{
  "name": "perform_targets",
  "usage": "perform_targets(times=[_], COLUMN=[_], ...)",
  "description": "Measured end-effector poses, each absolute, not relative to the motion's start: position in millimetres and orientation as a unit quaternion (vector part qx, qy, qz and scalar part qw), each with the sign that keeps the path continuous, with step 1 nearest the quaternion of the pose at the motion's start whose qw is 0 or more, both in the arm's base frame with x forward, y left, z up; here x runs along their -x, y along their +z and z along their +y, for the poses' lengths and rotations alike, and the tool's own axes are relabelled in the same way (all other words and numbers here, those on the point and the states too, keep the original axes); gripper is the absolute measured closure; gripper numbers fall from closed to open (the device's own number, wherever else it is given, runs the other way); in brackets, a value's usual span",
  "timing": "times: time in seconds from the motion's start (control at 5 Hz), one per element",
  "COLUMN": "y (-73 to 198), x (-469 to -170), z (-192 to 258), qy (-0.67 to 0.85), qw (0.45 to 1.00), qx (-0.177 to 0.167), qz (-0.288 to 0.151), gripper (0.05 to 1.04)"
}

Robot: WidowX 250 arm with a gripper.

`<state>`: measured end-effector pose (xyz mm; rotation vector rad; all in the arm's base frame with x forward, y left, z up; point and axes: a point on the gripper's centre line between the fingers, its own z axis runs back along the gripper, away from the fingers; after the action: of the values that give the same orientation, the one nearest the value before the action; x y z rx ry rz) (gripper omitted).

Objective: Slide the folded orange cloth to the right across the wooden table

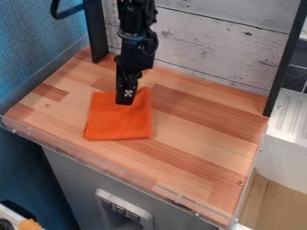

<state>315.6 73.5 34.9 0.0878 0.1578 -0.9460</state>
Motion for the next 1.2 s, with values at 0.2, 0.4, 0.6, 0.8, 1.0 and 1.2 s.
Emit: perform_targets(times=[0.2,0.4,0.6,0.8,1.0,1.2], y=[33.1,25.6,19.4,20.5,21.1,20.4], x=[-312.2,-308.0,-306.5,-306.2,-306.6,-305.3], z=[73.7,73.3,75.0,77.7,73.7,73.7], qy=[-0.449,-0.448,-0.443,-0.433,-0.396,-0.361], qw=[0.889,0.889,0.891,0.895,0.911,0.925], qx=[-0.074,-0.092,-0.098,-0.093,-0.082,-0.052], qz=[0.055,0.03,-0.006,-0.052,-0.082,-0.101], gripper=[0.713,0.925,1.015,1.021,1.021,1.021])
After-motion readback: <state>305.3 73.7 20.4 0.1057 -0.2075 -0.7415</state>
